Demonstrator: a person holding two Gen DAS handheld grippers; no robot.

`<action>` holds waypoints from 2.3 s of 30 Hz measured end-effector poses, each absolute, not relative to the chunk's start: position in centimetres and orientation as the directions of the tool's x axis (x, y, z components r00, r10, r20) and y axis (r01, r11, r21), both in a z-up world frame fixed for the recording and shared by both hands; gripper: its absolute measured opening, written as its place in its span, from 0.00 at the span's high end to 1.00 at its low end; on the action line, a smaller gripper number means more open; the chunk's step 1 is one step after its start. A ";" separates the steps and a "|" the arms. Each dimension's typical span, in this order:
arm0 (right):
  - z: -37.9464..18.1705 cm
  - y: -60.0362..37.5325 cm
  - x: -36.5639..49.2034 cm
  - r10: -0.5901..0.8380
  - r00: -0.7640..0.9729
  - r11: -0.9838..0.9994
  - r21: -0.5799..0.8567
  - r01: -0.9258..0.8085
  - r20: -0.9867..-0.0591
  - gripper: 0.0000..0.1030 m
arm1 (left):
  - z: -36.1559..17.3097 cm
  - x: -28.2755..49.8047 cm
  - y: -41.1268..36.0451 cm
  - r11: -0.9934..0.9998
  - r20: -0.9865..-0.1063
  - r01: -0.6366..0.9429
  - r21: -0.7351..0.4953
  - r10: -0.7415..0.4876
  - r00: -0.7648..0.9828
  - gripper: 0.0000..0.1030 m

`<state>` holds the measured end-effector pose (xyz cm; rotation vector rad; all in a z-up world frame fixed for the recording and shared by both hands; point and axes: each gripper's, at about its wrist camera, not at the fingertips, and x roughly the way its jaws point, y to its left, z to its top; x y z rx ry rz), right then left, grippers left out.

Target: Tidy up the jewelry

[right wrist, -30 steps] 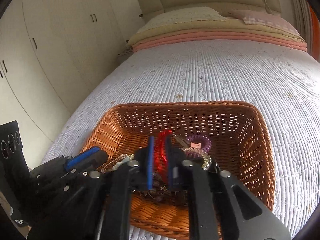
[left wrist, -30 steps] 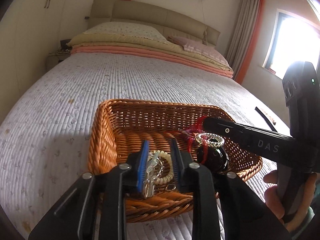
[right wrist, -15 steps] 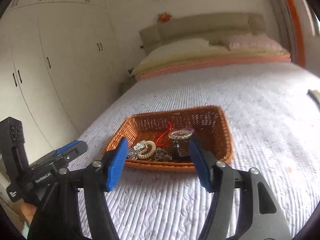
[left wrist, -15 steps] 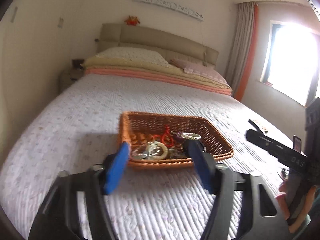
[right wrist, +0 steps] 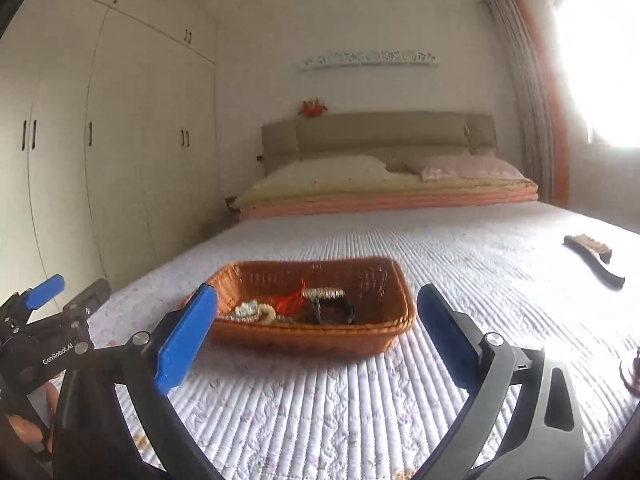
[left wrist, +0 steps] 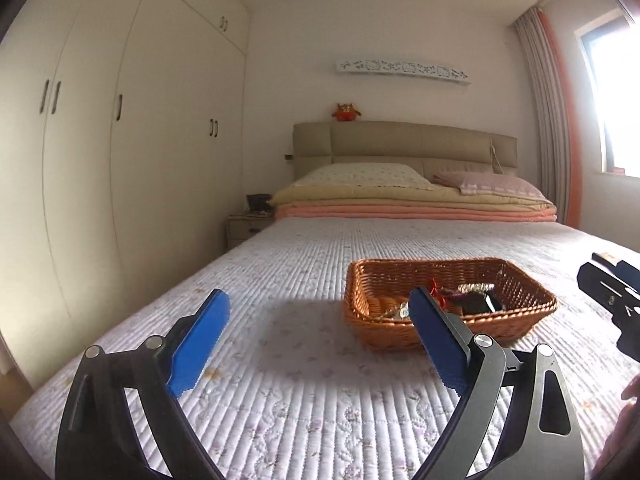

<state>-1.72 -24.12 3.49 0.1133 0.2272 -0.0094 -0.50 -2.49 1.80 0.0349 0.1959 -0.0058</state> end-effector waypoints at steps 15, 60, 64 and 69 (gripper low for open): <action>0.8 -24.8 -1.5 -0.002 0.963 0.993 0.117 0.035 -0.268 0.07 | 0.3 -0.4 -1.7 0.998 -0.230 0.063 -0.009 -0.063 0.971 0.11; 0.8 -25.9 -0.8 -0.009 0.930 0.983 0.167 0.075 -0.367 0.07 | 0.3 -0.8 -3.8 0.994 -0.255 0.085 0.063 -0.067 0.965 0.07; 0.8 -26.1 -0.8 -0.006 0.930 0.981 0.177 0.077 -0.369 0.07 | 0.3 -0.8 -3.8 0.994 -0.260 0.084 0.063 -0.065 0.963 0.07; 0.8 -26.0 -0.9 -0.008 0.930 0.982 0.172 0.076 -0.367 0.07 | 0.3 -0.8 -3.8 0.995 -0.265 0.084 0.060 -0.065 0.962 0.07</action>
